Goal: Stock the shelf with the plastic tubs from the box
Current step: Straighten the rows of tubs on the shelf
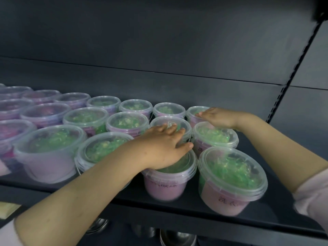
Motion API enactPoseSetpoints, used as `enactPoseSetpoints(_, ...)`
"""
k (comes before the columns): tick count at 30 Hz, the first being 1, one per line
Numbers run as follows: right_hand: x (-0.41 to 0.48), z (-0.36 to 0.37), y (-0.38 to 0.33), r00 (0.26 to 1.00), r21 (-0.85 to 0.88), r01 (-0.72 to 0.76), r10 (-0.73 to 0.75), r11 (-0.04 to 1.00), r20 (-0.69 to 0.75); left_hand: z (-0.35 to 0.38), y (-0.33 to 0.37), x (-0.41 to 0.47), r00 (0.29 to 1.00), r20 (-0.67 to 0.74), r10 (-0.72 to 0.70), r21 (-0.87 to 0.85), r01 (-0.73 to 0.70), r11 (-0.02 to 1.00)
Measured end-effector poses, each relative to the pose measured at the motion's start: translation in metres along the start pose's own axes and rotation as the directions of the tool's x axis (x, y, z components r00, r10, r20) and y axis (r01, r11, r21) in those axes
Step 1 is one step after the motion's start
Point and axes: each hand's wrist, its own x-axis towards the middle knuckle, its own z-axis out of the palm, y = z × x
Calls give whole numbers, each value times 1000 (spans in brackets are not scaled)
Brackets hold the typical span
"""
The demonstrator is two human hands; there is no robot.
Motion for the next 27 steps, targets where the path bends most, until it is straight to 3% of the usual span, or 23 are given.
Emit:
enactPoseSetpoints(6, -9, 0, -5, 1000, 74, 29, -29, 997, 2, -2, 0, -2, 1000, 0, -2, -14, 2, 1000)
enactPoseSetpoints(11, -61, -3, 0, 970, 116, 152, -126, 981, -209, -2, 0, -4, 1000, -9, 3, -16, -4, 1000)
enactPoseSetpoints(13, -92, -6, 4, 963, 123, 176, -145, 977, -229, -2, 0, -4, 1000, -9, 8, -12, -8, 1000)
enactPoseSetpoints(20, -140, 8, -4, 985, 178, 172, -173, 969, -13, 0, -1, -2, 1000, -20, 0, 7, 0, 1000)
enactPoseSetpoints(27, -126, 8, -10, 989, 163, 146, -147, 976, -3, 1, -1, 0, 999, -36, -11, 4, 11, 1000)
